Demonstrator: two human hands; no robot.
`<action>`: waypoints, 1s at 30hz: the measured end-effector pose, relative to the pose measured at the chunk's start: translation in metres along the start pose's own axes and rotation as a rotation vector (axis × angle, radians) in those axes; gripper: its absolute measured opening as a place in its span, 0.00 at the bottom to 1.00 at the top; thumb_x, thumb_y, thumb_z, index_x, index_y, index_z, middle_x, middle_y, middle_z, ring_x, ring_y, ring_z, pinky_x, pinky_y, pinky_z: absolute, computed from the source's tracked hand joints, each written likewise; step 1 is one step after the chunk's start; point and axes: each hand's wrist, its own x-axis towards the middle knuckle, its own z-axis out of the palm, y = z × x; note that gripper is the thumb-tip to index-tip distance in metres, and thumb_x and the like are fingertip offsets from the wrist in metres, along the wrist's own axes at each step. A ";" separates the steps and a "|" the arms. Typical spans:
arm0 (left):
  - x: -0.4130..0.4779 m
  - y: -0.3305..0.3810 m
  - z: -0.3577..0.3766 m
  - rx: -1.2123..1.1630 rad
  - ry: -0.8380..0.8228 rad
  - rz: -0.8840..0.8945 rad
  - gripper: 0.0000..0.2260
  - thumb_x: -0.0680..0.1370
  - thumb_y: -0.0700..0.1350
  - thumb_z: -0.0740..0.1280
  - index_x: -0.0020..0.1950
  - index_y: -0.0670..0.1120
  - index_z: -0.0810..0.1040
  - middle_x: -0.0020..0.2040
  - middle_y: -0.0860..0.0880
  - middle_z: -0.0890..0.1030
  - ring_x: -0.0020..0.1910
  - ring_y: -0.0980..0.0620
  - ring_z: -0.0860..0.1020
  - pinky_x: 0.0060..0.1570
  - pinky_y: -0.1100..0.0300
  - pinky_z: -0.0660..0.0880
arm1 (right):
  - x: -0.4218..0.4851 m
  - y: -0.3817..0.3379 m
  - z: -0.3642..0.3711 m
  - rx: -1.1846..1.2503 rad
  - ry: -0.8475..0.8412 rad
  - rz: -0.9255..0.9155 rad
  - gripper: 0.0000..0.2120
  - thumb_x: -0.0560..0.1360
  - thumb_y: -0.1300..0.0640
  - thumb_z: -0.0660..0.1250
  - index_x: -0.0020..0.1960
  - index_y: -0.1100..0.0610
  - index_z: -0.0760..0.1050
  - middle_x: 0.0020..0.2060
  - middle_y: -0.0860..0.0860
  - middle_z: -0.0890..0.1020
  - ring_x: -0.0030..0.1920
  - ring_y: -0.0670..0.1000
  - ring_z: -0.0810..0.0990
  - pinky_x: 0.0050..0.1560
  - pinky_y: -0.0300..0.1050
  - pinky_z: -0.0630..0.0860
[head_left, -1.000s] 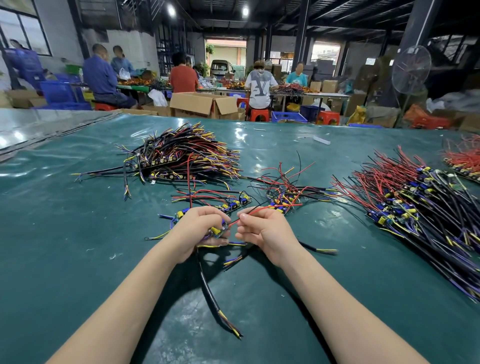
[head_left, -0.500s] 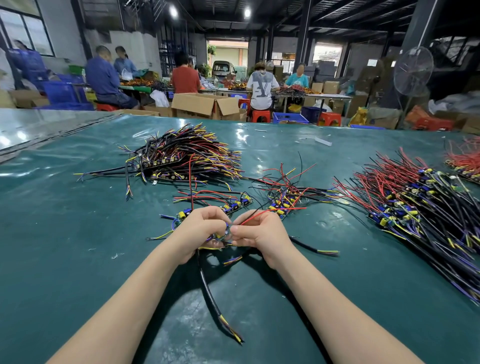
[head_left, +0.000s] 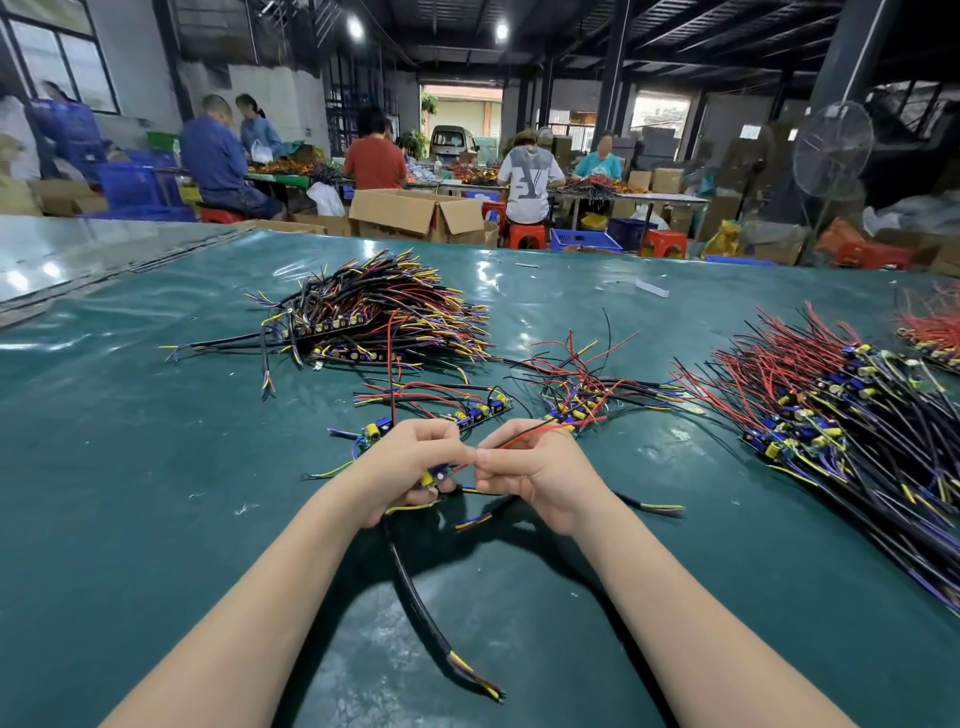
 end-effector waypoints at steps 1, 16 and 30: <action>-0.001 0.001 0.000 -0.003 -0.018 0.000 0.17 0.74 0.36 0.65 0.29 0.47 0.63 0.22 0.52 0.66 0.17 0.59 0.66 0.16 0.73 0.55 | 0.000 -0.001 -0.001 0.009 -0.003 0.004 0.11 0.69 0.76 0.64 0.33 0.64 0.74 0.24 0.53 0.79 0.24 0.48 0.78 0.28 0.37 0.77; -0.010 0.007 -0.010 0.190 -0.121 -0.054 0.11 0.73 0.38 0.69 0.31 0.48 0.84 0.21 0.50 0.70 0.16 0.57 0.60 0.17 0.71 0.56 | -0.003 -0.017 -0.037 0.032 0.304 0.049 0.09 0.70 0.75 0.64 0.35 0.65 0.74 0.20 0.51 0.77 0.22 0.45 0.78 0.26 0.35 0.76; -0.004 0.001 -0.004 0.052 -0.026 -0.017 0.12 0.77 0.34 0.63 0.38 0.45 0.81 0.28 0.55 0.79 0.27 0.61 0.76 0.25 0.70 0.70 | 0.003 -0.015 -0.028 0.480 0.383 -0.131 0.05 0.77 0.66 0.59 0.46 0.60 0.72 0.25 0.53 0.81 0.26 0.46 0.81 0.28 0.36 0.78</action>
